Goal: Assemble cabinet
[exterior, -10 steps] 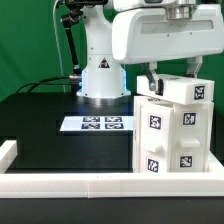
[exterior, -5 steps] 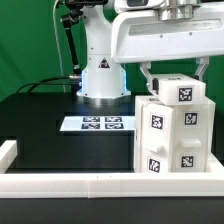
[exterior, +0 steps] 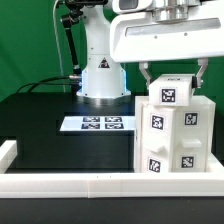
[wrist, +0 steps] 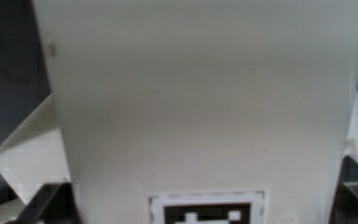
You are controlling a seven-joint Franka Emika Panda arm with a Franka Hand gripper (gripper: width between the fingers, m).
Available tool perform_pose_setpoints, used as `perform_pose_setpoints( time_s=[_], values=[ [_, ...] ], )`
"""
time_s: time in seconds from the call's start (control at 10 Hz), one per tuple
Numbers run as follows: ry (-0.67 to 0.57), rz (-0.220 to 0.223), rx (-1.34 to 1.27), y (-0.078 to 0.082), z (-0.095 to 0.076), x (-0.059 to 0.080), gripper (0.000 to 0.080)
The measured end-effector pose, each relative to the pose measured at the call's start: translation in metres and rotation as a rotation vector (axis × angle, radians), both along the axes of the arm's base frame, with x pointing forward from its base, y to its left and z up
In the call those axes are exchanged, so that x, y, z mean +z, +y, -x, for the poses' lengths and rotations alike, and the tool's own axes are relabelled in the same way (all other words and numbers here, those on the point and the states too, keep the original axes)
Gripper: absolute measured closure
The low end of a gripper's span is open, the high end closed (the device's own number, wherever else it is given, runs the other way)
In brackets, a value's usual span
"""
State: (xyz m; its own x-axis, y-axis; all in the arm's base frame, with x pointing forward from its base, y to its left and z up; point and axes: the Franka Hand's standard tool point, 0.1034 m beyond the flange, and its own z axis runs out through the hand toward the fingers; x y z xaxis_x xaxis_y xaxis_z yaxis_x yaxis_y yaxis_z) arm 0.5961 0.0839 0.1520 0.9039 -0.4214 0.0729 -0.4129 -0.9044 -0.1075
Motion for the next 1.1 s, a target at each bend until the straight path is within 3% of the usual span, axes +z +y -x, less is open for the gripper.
perform_pose_setpoints(
  time_s=[0.6,1.1],
  values=[
    [0.025,-0.048,-0.369,-0.0001,0.0,0.0,0.0239],
    [0.053,-0.125,-0.879,0.0006,0.0027,-0.0015,0.0239]
  ],
)
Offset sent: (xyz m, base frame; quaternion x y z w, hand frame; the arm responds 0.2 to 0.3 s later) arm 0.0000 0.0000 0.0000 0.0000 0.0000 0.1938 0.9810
